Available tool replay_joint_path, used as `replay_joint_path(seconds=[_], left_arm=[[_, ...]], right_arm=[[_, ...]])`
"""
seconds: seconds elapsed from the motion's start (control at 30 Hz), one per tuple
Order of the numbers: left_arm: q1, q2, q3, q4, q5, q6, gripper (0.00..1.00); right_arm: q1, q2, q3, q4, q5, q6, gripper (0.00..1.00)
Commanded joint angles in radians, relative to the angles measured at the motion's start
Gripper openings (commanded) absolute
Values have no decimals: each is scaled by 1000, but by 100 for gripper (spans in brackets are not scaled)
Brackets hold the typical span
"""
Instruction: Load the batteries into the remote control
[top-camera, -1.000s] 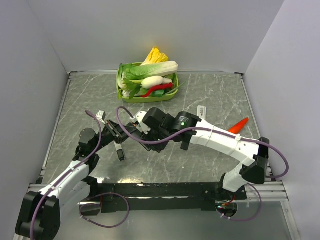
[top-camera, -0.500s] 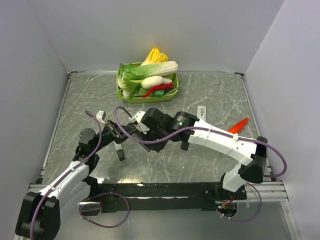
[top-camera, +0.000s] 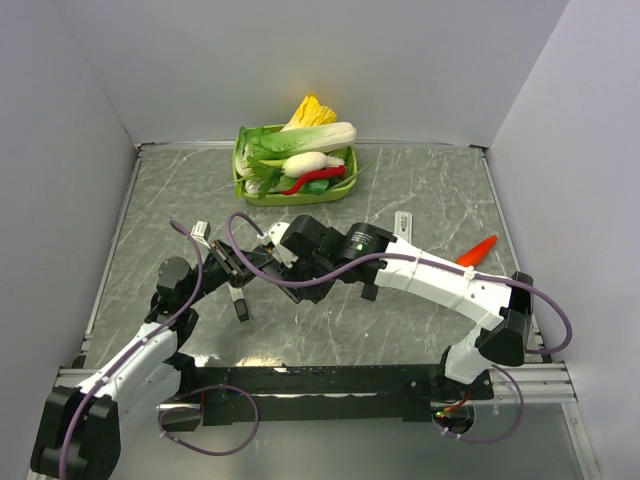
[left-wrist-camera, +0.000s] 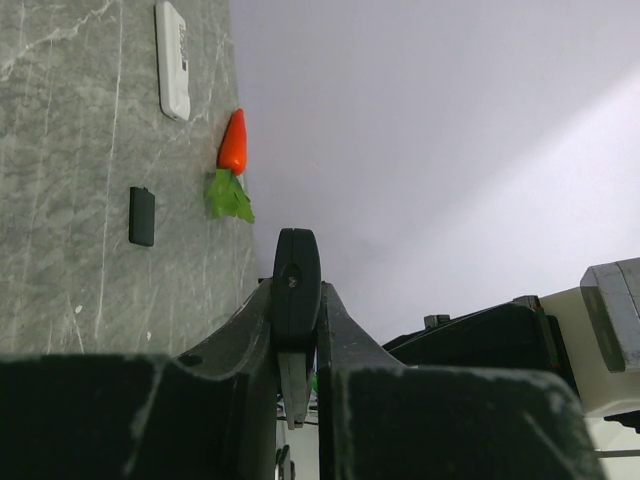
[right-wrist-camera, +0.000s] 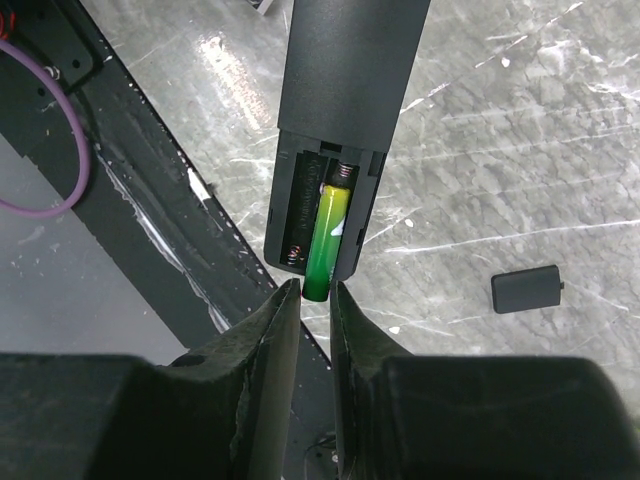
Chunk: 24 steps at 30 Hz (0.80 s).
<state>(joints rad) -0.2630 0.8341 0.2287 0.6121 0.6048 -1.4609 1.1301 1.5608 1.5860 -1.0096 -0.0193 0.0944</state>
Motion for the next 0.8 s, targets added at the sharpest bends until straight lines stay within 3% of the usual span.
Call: replay_joint_path(seconds=[0.0,0.53,0.77], left_arm=[[1,-18,27,37,10,2,1],[-4,-39,27,23,-2,-3,1],[-5,-50,31,-21,-28,36,1]], right_arm=[[8,25,46,5,5,24,25],[8,50,75,-11,-1,103,14],[8,22,81,-34,18,97,4]])
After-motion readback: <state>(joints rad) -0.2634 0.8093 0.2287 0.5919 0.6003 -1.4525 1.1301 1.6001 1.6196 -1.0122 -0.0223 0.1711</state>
